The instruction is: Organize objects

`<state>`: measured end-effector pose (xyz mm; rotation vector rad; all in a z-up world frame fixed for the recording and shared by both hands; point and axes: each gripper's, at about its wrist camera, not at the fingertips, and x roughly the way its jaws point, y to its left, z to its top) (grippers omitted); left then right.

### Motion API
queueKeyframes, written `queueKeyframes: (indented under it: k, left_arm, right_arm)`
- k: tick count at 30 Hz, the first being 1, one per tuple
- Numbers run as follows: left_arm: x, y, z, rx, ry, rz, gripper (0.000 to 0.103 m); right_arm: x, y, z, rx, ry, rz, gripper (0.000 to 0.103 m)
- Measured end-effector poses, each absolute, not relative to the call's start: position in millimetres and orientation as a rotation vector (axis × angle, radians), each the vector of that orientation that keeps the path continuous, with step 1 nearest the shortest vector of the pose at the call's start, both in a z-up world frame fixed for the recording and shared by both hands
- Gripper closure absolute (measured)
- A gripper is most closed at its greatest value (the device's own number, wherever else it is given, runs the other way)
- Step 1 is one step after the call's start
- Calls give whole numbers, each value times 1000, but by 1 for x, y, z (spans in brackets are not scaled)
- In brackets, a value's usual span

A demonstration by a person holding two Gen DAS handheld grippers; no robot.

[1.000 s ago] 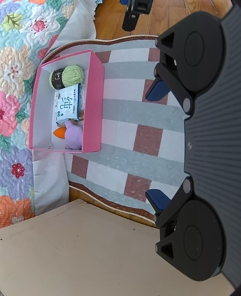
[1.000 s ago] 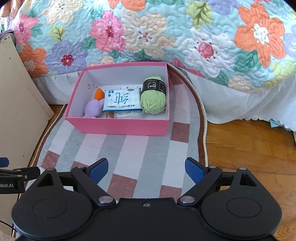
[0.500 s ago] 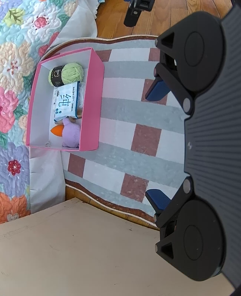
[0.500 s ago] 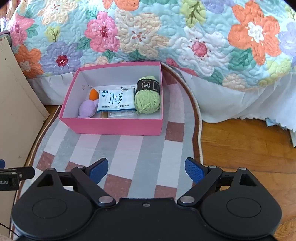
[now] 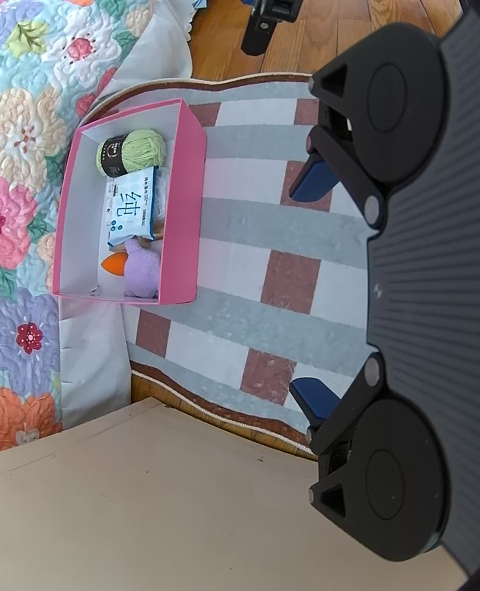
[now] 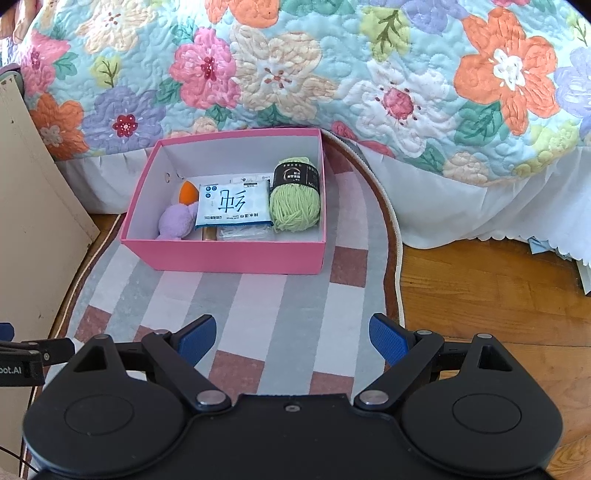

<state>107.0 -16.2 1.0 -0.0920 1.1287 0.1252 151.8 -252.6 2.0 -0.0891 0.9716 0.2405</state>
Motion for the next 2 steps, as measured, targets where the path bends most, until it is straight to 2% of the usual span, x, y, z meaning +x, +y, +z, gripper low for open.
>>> queueKeyframes:
  k: [2]
  left_arm:
    - [106, -16, 2, -90, 1126, 126, 0]
  right_arm:
    - [152, -252, 3, -93, 972, 244, 11]
